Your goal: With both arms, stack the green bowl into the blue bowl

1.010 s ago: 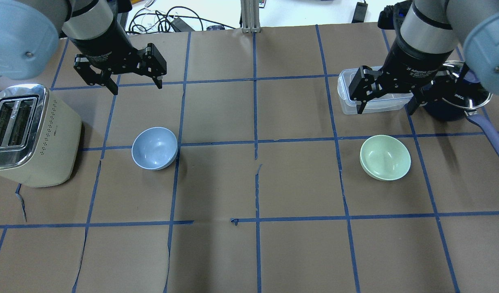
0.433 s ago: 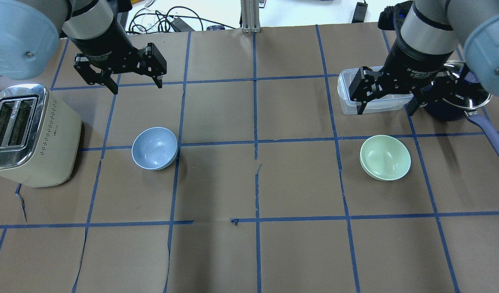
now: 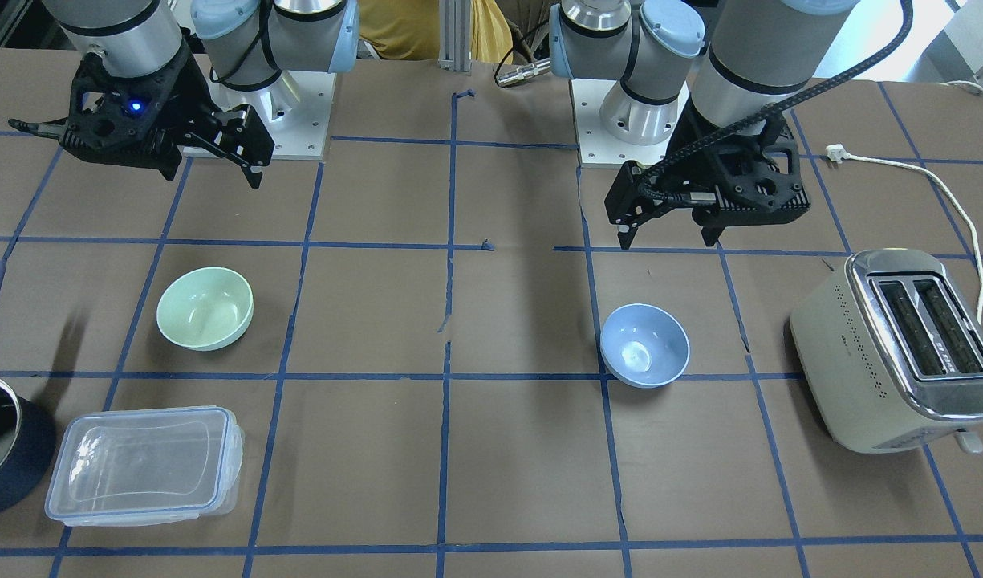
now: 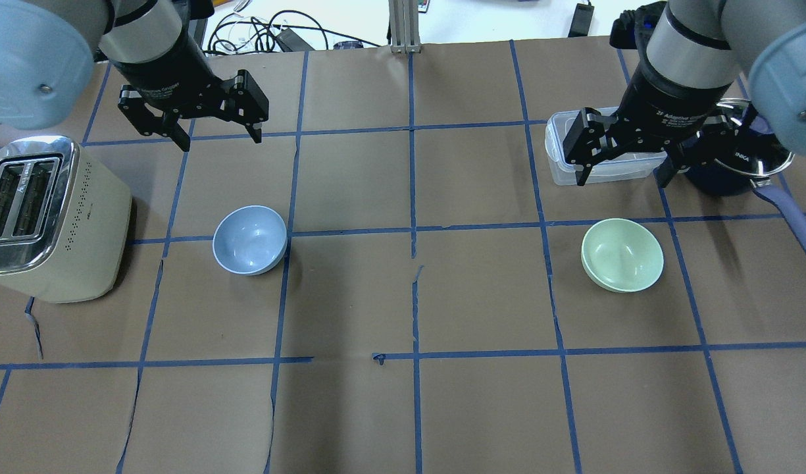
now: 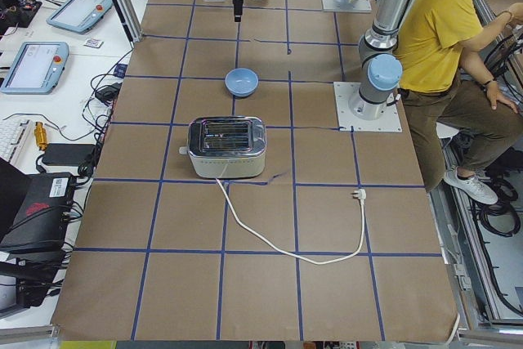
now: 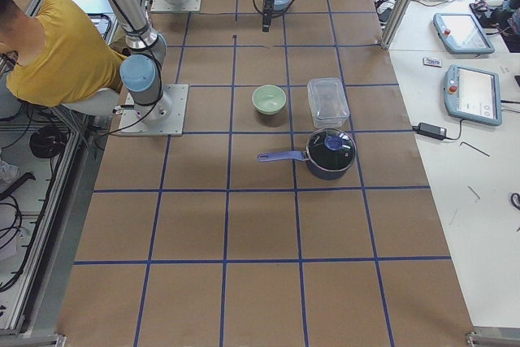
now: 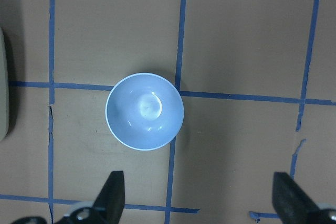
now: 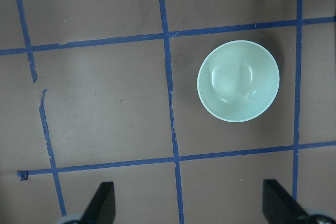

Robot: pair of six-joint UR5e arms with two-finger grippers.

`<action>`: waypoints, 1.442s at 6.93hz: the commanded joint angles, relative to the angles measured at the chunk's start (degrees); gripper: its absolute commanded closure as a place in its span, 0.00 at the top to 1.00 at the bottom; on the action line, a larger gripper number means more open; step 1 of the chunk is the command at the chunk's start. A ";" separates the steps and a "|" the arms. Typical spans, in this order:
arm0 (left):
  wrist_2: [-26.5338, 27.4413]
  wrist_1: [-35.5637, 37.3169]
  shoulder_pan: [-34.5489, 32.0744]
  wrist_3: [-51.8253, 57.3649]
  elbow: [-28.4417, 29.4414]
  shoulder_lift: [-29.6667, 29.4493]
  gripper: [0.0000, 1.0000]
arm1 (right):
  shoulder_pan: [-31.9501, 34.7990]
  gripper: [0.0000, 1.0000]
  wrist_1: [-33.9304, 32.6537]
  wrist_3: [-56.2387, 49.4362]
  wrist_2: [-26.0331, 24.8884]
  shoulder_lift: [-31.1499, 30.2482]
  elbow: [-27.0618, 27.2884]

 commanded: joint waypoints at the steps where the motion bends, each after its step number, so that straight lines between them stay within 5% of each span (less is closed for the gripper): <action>1: -0.20 0.03 0.01 0.08 0.01 0.12 1.00 | 0.00 1.00 0.00 0.00 -0.03 -0.05 0.03; 8: 0.23 -1.03 0.62 5.57 -0.51 0.03 1.00 | 0.00 1.00 0.00 -0.18 -0.03 -0.05 0.03; 10: -0.11 0.98 5.16 12.25 -6.19 -0.05 1.00 | 0.00 1.00 0.00 -0.18 -0.55 0.04 0.12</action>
